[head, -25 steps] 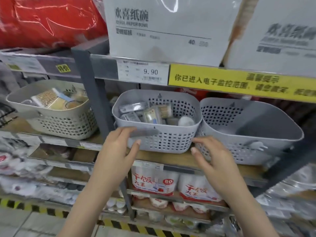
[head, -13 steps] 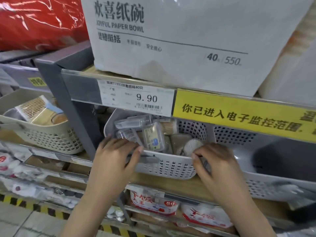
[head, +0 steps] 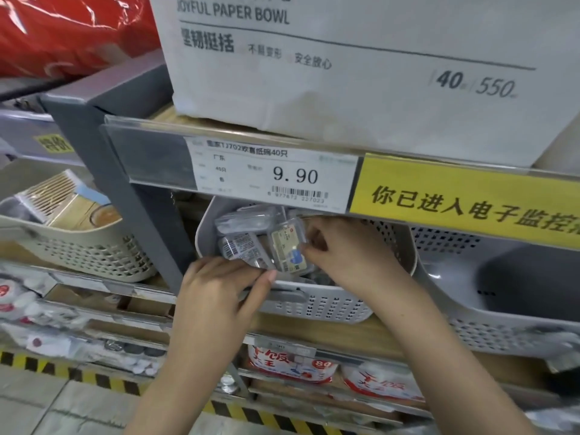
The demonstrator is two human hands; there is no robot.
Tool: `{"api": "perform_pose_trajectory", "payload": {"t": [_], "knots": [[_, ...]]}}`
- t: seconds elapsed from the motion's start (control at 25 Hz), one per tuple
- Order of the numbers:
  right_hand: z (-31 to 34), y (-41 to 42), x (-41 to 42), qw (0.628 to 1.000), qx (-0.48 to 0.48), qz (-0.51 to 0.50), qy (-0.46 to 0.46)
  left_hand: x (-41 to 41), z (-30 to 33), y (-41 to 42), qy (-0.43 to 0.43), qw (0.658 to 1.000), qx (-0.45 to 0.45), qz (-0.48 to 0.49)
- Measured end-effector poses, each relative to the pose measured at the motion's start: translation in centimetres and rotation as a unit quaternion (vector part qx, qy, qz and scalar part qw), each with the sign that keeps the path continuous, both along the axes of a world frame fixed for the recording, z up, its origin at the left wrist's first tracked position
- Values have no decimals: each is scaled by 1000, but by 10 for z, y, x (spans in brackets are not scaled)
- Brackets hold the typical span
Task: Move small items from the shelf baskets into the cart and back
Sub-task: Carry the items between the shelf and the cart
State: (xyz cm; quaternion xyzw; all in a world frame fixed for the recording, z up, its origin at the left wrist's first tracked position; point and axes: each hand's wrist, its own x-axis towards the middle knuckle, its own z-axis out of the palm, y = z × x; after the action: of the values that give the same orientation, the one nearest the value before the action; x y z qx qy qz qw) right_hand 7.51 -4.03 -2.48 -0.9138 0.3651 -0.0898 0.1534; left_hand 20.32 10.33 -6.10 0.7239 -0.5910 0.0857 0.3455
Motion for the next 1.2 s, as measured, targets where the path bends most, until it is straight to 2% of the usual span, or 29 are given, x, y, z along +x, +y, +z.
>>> {"api": "perform_pose_trajectory", "payload": {"t": [0.12,0.36,0.56,0.8,0.88,1.04,1.12,1.2], "knots": [[-7,-3,12,998,49,-16,18,1,-2,1,-2,1000,-4,-5],[-13,-1,14,995,30,-41,81,-1,0,3,-14,1000,-8,-16],[-14,5,5,996,-3,-74,45,1,5,5,-2,999,27,-23],[-9,5,0,994,44,-98,-11,7,25,-2,68,990,122,-9],[-12,3,1,994,47,-99,-15,11,29,-12,77,991,112,19],[-11,4,3,991,53,-101,-63,24,33,-49,-35,995,88,39],[-9,5,3,991,59,-101,-66,32,32,-69,-105,980,158,63],[-7,5,3,991,51,-105,-60,42,32,-83,-92,970,221,49]]}}
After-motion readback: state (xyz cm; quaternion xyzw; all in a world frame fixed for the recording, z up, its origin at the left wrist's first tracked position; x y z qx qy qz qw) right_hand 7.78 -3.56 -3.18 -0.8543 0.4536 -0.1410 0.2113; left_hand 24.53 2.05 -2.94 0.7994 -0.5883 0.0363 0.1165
